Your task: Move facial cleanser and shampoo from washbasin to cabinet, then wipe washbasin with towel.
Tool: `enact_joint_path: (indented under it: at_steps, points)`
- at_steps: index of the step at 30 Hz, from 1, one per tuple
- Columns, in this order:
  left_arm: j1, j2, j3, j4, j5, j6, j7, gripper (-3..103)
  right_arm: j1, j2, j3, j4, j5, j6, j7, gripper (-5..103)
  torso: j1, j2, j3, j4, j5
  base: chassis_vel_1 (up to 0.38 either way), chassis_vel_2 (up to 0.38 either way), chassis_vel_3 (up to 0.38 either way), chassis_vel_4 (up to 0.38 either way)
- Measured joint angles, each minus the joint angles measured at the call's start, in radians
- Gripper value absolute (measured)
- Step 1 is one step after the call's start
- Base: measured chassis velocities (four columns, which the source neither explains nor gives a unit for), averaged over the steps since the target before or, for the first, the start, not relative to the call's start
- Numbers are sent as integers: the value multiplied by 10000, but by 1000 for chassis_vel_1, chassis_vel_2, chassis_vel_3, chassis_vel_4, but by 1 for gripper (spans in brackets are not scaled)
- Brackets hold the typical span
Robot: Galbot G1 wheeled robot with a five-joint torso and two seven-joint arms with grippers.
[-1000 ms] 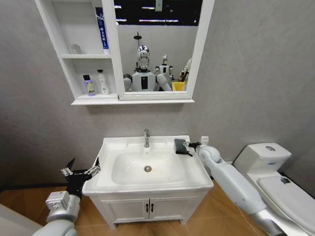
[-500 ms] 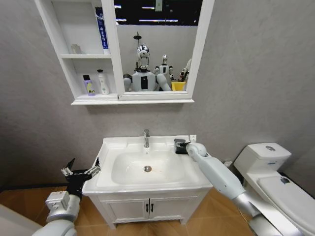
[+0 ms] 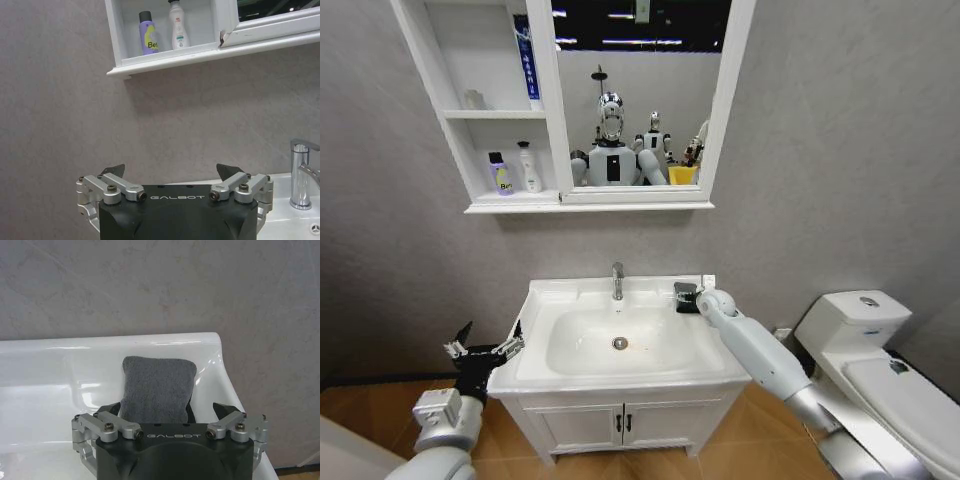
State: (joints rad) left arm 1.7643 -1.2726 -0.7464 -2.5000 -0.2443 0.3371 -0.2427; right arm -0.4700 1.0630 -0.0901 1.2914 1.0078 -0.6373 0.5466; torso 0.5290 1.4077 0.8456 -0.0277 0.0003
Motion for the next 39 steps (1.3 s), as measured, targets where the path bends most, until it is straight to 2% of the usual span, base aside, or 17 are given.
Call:
enact_joint_path:
  at_steps: [22,23,25,27,28,30,32,34,35,38,39]
  points:
    - [0,0,0,0,0,0,0,100,113,204,-292,-426,-139,-8,-25,100,0,0,0,0,0,0,0,0,0]
    - [0,0,0,0,0,0,0,100,120,215,-312,-434,-142,-9,-20,103,0,0,0,0,-1,0,0,0,0]
    - [0,0,0,0,0,0,1,100,132,223,-339,-446,-142,-16,-12,100,0,0,0,0,0,0,0,0,0]
    - [0,0,0,0,0,0,0,100,168,226,-383,-482,-140,-26,13,90,0,0,0,0,-1,0,0,0,0]
    - [0,0,0,0,0,0,0,100,168,226,-383,-482,-140,-26,13,90,0,0,0,0,-1,0,0,0,0]
    - [0,0,0,0,0,1,1,100,188,225,-404,-530,-137,-27,73,79,0,0,0,1,0,0,0,0,0]
    - [0,0,0,0,0,0,1,100,190,226,-413,-546,-138,-28,104,79,0,0,0,1,-1,0,0,0,0]
    - [0,0,0,0,0,0,0,100,191,211,-431,-575,-178,-28,157,68,0,0,0,1,0,0,0,0,0]
    - [0,0,0,0,0,0,0,100,191,211,-431,-575,-178,-28,157,68,0,0,0,1,0,0,0,0,0]
    - [0,0,0,0,0,0,1,100,168,184,-442,-584,-226,-19,159,51,0,0,0,0,0,0,0,0,0]
    - [0,0,0,0,0,0,1,100,168,184,-442,-584,-226,-19,159,51,0,0,0,0,0,0,0,0,0]
